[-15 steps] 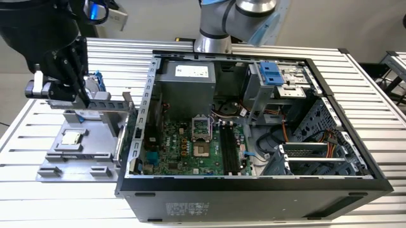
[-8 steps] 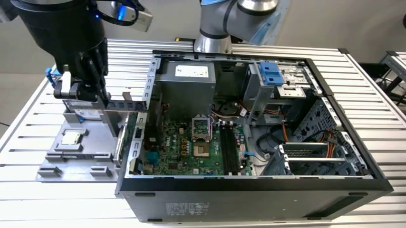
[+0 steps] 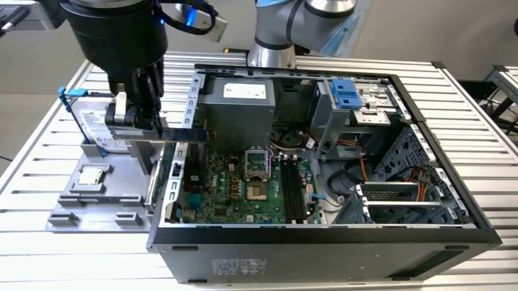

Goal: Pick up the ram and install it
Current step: 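Pick up the ram and move it above insertion slot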

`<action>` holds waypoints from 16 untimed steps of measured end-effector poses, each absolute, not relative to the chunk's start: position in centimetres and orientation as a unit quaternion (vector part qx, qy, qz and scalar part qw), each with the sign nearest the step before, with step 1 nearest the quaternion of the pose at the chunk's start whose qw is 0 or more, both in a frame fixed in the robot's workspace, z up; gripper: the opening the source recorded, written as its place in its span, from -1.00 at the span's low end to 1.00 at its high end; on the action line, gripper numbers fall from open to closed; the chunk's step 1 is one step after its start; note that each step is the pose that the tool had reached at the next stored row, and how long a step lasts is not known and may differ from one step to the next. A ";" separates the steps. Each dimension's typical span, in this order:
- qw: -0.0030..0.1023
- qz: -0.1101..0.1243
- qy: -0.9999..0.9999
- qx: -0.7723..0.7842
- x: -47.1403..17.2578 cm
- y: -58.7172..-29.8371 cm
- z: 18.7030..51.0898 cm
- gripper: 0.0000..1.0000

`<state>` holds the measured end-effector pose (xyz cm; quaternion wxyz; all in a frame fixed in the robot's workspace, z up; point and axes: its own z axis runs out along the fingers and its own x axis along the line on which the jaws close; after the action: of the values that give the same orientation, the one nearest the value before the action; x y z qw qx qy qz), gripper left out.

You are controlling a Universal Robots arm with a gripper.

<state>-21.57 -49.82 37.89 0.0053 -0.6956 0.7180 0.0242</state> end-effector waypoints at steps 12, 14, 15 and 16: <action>0.004 0.025 0.718 -0.696 -16.9 -49.8 37.9 -1.00; 0.004 0.025 0.718 -0.696 -16.2 -49.8 37.9 -1.00; 0.004 0.025 0.718 -0.696 -15.8 -49.8 37.9 -1.00; 0.004 0.025 0.718 -0.696 -15.4 -49.8 37.9 -1.00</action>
<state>-15.44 -49.82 37.90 0.0041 -0.6956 0.7180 0.0253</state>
